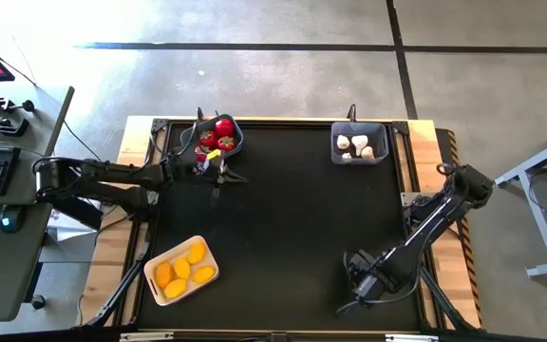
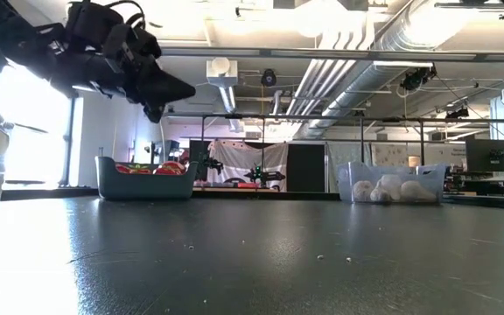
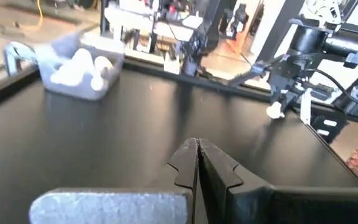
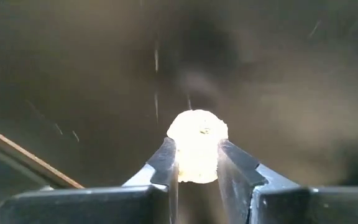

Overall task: Sort produce into baskets
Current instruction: Put the white garlic into the transparent bin

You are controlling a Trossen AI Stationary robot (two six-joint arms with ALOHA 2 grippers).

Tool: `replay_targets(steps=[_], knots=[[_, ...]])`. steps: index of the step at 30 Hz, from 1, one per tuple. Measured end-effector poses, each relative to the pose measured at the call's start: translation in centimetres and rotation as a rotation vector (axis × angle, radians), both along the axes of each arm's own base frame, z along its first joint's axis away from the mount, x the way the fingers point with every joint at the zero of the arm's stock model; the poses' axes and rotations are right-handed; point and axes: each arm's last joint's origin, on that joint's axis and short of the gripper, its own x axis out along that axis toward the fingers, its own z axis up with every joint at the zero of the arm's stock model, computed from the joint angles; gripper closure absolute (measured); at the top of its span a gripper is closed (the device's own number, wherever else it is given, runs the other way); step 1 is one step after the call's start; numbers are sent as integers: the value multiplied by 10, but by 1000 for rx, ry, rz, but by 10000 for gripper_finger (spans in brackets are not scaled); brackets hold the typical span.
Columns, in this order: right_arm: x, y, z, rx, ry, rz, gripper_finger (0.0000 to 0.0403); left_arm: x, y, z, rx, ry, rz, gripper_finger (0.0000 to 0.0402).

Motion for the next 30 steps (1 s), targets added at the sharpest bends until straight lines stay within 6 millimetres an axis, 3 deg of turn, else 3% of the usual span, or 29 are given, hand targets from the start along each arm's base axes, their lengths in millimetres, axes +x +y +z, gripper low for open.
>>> replay_targets(steps=[3,8,15,22,30], knots=[[8,-17,13,-65,-63,-22,337,-4,3,8,20,-37,17,401],[21,-67,28,-244,-98,-28,338,-12,5,17,56,-86,37,401],[40,-171,50,-485,-109,-49,338,-22,7,25,99,-135,66,401],[31,-276,66,-656,-66,-51,338,-26,12,27,117,-138,96,401],[23,-364,62,-749,-101,-7,339,-29,17,28,131,-145,125,401]])
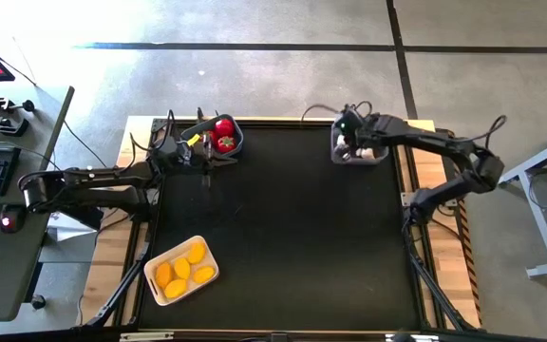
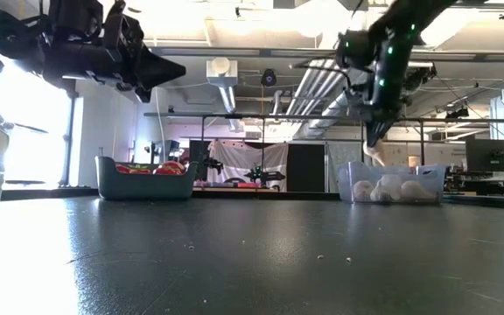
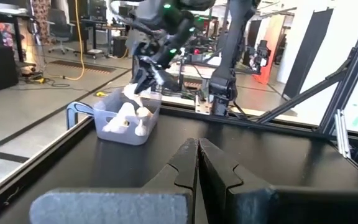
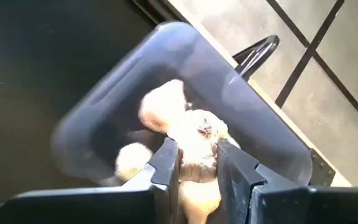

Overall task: Sort produce into baskets
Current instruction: Put the white garlic into the transparent bin, then return to Home Position

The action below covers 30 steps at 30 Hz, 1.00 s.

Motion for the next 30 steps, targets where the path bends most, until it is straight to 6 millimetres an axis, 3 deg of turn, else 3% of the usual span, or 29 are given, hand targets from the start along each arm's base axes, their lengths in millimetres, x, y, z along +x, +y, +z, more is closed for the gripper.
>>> replay_targets(steps=[7,16,20,27,30], knots=[[-23,-27,-44,62,-42,-10,339,-1,1,0,-1,-2,8,401],[-35,-26,-76,84,-135,-12,335,-1,1,0,-7,-2,12,401],[-36,-26,-78,82,-132,-24,299,-1,1,-1,-7,11,12,401],[-30,-30,-60,78,-102,25,182,-2,0,1,17,2,17,401],[-26,-27,-51,36,-75,53,171,-2,1,2,20,-1,37,401]])
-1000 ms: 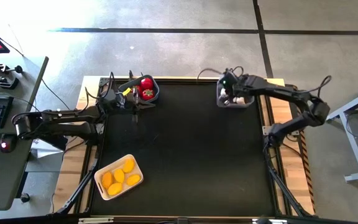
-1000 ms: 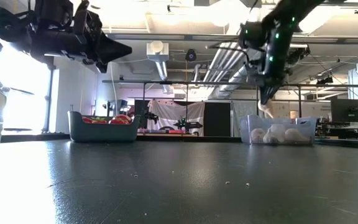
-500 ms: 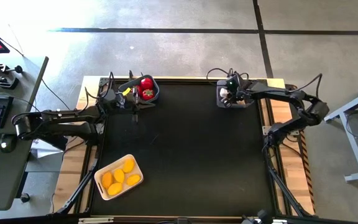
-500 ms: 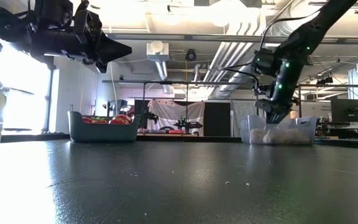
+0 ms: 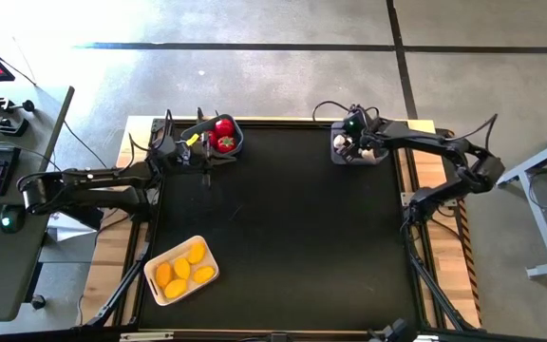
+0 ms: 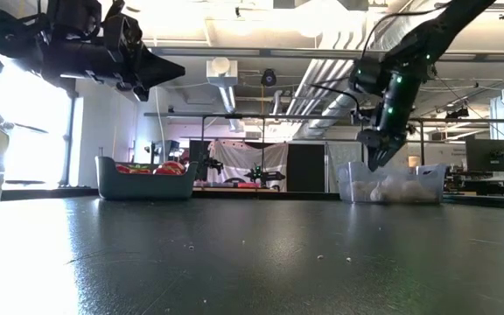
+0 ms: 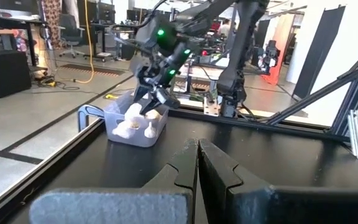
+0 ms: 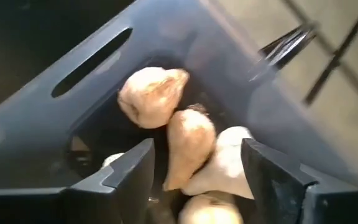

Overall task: Sort produce into baskets
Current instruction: Return to Home Position

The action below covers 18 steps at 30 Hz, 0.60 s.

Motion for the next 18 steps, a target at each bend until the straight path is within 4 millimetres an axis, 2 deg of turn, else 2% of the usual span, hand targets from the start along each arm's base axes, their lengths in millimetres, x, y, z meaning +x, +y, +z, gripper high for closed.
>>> replay_targets(steps=[3,8,9,10,14,18], knots=[[0,5,7,-74,47,2,210,0,0,0,2,-1,0,401],[3,16,24,-126,-30,46,361,-1,0,1,11,-4,3,401],[4,18,28,-136,-46,67,381,-1,-1,2,14,-9,7,401],[5,21,31,-143,-67,84,389,-1,-1,2,16,-12,7,401],[13,33,39,-175,-156,151,379,1,-6,3,37,-15,-10,401],[19,53,31,-239,-331,265,400,5,-12,1,37,0,-28,401]])
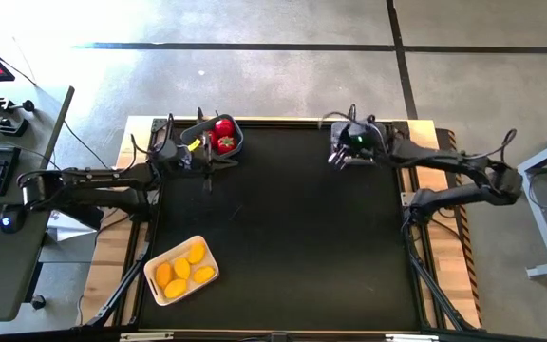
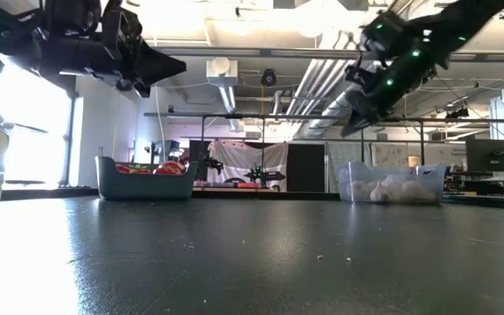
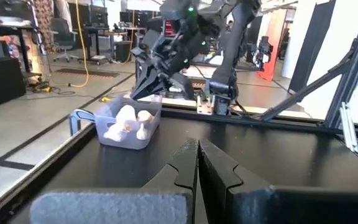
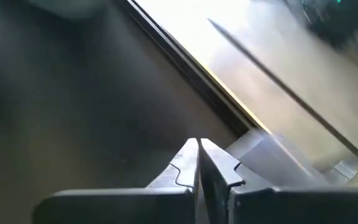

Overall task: Sort produce into baskets
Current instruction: Return to Home Position

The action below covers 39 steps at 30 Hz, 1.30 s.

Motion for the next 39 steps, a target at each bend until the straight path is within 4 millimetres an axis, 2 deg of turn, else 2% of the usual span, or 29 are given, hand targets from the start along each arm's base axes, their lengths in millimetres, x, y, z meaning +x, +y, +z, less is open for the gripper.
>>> replay_targets(steps=[5,11,17,21,28,35,39], knots=[[-2,34,-16,-79,-230,172,402,3,-10,0,9,7,-11,401],[-20,69,-30,-71,-366,272,403,4,-19,0,13,21,-13,401],[-46,94,-47,-58,-460,370,403,-9,-24,-20,-8,-62,-17,401],[-64,103,-51,-59,-555,427,403,-20,-25,-24,-15,-118,-8,401],[-89,111,-61,-60,-636,473,403,-39,-30,-30,-17,-110,30,401],[-105,114,-64,-56,-638,476,403,-60,-35,-36,-3,-150,100,402],[-110,116,-57,-101,-704,525,403,-70,-37,-38,-22,-123,108,402]])
